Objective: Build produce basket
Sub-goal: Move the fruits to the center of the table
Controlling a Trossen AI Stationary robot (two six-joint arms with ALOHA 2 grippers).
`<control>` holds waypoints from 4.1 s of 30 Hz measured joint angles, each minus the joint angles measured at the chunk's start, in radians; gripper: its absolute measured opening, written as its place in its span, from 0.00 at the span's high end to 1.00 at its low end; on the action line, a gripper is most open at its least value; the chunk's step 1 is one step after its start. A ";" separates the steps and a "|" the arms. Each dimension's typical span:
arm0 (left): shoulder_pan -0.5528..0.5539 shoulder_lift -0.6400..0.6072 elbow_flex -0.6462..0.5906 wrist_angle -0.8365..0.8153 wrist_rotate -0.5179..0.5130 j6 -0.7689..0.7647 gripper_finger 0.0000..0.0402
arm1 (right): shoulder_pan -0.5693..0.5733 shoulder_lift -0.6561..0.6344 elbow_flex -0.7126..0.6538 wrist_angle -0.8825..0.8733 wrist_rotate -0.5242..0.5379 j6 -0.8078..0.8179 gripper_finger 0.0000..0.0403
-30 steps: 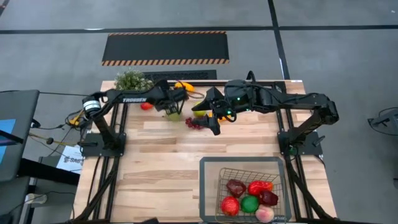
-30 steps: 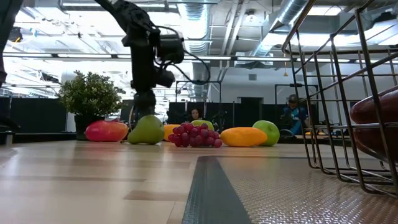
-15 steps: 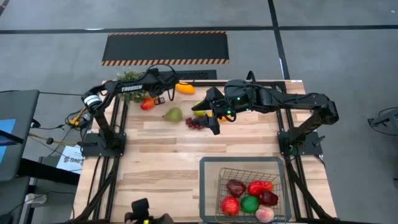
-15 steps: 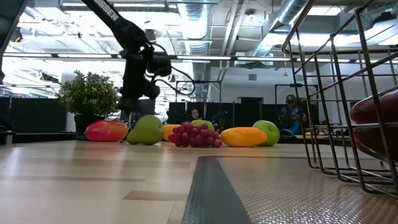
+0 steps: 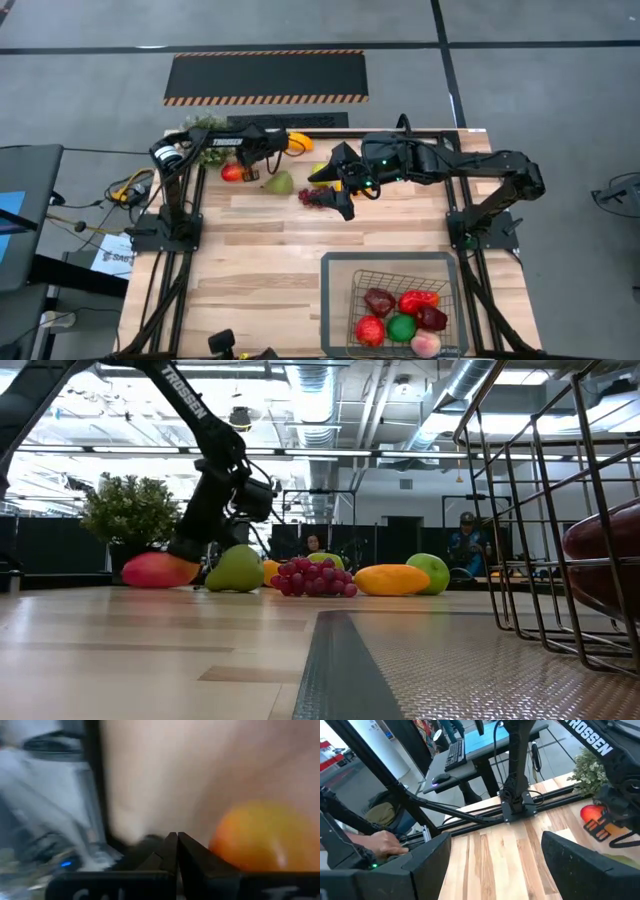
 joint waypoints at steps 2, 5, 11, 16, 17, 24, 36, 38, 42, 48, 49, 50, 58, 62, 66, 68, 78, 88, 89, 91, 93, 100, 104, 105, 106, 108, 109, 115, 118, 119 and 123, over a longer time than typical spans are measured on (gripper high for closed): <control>-0.024 -0.007 0.000 -0.017 0.095 -0.067 1.00 | 0.001 0.000 0.000 -0.001 0.000 0.000 0.19; -0.071 -0.012 0.000 -0.030 0.263 -0.187 1.00 | 0.000 0.000 0.000 -0.001 0.000 0.015 0.19; -0.225 -0.012 0.024 0.007 0.596 -0.291 1.00 | 0.007 0.000 0.000 -0.001 0.000 0.018 0.19; -0.365 -0.012 0.124 -0.153 0.441 -0.344 1.00 | 0.020 0.000 0.000 -0.002 0.000 0.022 0.19; -0.387 -0.012 0.149 -0.201 0.364 -0.381 1.00 | 0.021 0.000 0.000 -0.002 0.000 0.022 0.19; -0.444 -0.014 0.226 -0.428 -0.083 -0.640 1.00 | 0.048 0.000 0.000 -0.004 0.000 0.022 0.19; -0.275 -0.088 -0.002 -0.417 -0.110 -0.720 1.00 | 0.093 0.000 0.000 -0.054 0.000 0.015 0.19; -0.254 -0.116 -0.041 -0.390 -0.096 -0.755 1.00 | 0.093 0.000 0.000 -0.061 0.000 0.014 0.19; -0.229 -0.146 -0.130 -0.255 0.009 -0.727 1.00 | 0.095 0.000 0.000 -0.061 0.000 0.014 0.19; -0.239 -0.148 -0.227 -0.107 0.200 -0.713 1.00 | 0.099 0.000 0.000 -0.061 0.000 0.012 0.19; -0.252 -0.152 -0.227 -0.102 0.247 -0.713 1.00 | 0.100 0.000 0.000 -0.061 0.000 0.012 0.19; -0.270 -0.158 -0.222 -0.096 0.295 -0.713 1.00 | 0.102 0.000 0.000 -0.061 0.000 0.012 0.19; -0.448 -0.169 -0.107 0.127 0.517 -0.817 1.00 | 0.104 0.000 0.000 -0.066 0.000 0.015 0.19; -0.500 -0.164 -0.075 0.377 0.682 -0.845 1.00 | 0.104 0.000 0.000 -0.068 0.000 0.015 0.19; -0.519 -0.164 0.023 0.425 0.705 -0.800 1.00 | 0.104 0.000 0.000 -0.068 0.000 0.016 0.19; -0.513 -0.164 0.112 0.316 0.646 -0.750 1.00 | 0.104 0.000 0.000 -0.068 0.000 0.016 0.19; -0.276 -0.165 0.390 0.060 0.381 -0.350 0.95 | 0.105 0.000 0.000 -0.088 0.000 0.027 0.19; 0.026 -0.159 0.335 0.368 0.577 0.098 0.84 | 0.106 0.000 0.000 -0.117 -0.001 0.044 0.19; 0.036 -0.148 0.332 0.391 0.589 0.109 0.85 | 0.101 0.000 0.000 -0.117 0.000 0.045 0.19; 0.061 -0.123 0.319 0.381 0.628 0.128 0.85 | 0.094 0.000 0.000 -0.120 0.000 0.053 0.19; 0.070 -0.082 0.317 0.378 0.651 0.144 0.86 | 0.086 0.000 0.000 -0.122 0.000 0.060 0.19; 0.078 0.060 0.317 0.395 0.693 0.148 0.89 | 0.068 0.000 0.000 -0.133 0.002 0.078 0.19; 0.083 0.105 0.317 0.373 0.700 0.139 0.91 | 0.068 0.000 0.000 -0.132 0.007 0.079 0.19; 0.082 0.110 0.319 0.364 0.710 0.128 0.92 | 0.068 0.000 0.000 -0.132 0.009 0.079 0.19; 0.083 0.113 0.319 0.346 0.730 0.121 0.93 | 0.069 0.000 0.000 -0.132 0.012 0.079 0.19; 0.085 0.119 0.316 0.309 0.811 0.108 0.94 | 0.069 0.000 0.000 -0.132 0.023 0.078 0.19; 0.084 0.119 0.315 0.309 0.852 0.094 0.95 | 0.069 0.000 0.000 -0.132 0.024 0.078 0.19; 0.051 0.115 0.318 0.206 1.226 -0.034 1.00 | 0.069 0.000 0.000 -0.132 0.026 0.076 0.19; 0.001 0.104 0.317 0.156 1.416 -0.039 1.00 | 0.071 0.000 0.000 -0.132 0.026 0.071 0.19; -0.018 0.090 0.317 0.140 1.443 -0.041 1.00 | 0.071 0.000 0.000 -0.132 0.026 0.069 0.19; -0.075 -0.016 0.317 0.138 1.347 -0.030 1.00 | 0.071 0.000 0.000 -0.132 0.026 0.067 0.19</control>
